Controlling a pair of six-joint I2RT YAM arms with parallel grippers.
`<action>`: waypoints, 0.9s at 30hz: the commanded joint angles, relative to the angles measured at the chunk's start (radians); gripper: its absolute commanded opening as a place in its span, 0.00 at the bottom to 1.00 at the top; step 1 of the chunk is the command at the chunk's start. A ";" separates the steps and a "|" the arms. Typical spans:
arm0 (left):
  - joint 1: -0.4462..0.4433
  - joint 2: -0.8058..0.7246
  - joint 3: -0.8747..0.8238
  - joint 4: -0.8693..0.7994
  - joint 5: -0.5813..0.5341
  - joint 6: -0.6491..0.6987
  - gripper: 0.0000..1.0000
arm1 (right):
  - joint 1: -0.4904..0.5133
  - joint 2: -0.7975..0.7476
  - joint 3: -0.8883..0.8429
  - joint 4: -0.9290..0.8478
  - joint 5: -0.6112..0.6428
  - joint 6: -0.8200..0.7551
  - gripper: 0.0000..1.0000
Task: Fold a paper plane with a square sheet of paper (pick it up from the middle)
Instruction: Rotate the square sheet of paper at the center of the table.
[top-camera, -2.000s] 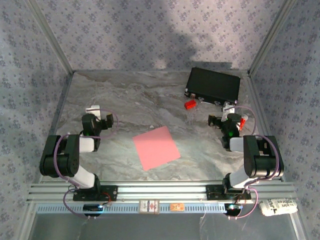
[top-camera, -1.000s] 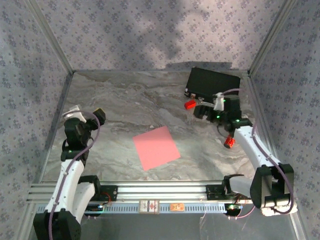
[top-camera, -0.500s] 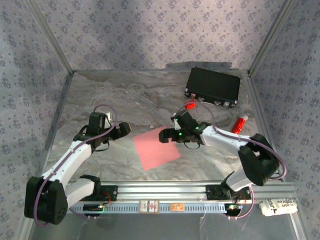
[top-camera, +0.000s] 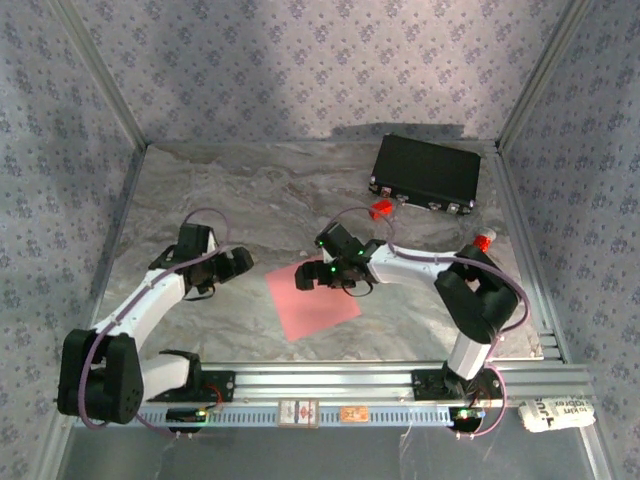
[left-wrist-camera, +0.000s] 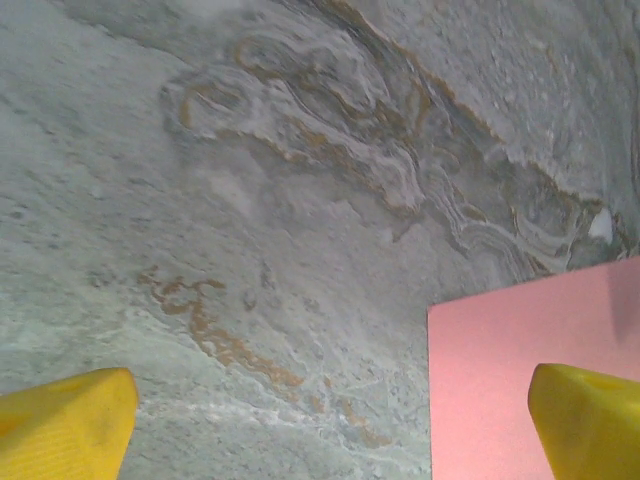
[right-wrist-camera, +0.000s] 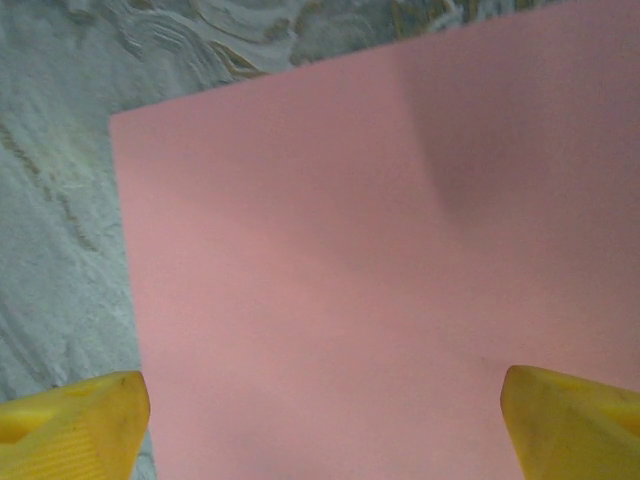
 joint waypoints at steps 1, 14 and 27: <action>0.058 -0.036 -0.011 0.009 0.056 -0.027 1.00 | 0.009 0.029 0.006 0.038 -0.029 0.062 0.92; 0.077 -0.098 -0.010 -0.001 0.156 0.029 1.00 | -0.012 0.112 -0.025 0.016 0.132 0.359 0.90; 0.075 -0.113 0.006 0.001 0.235 0.000 1.00 | 0.020 0.072 -0.054 0.147 0.235 0.572 0.89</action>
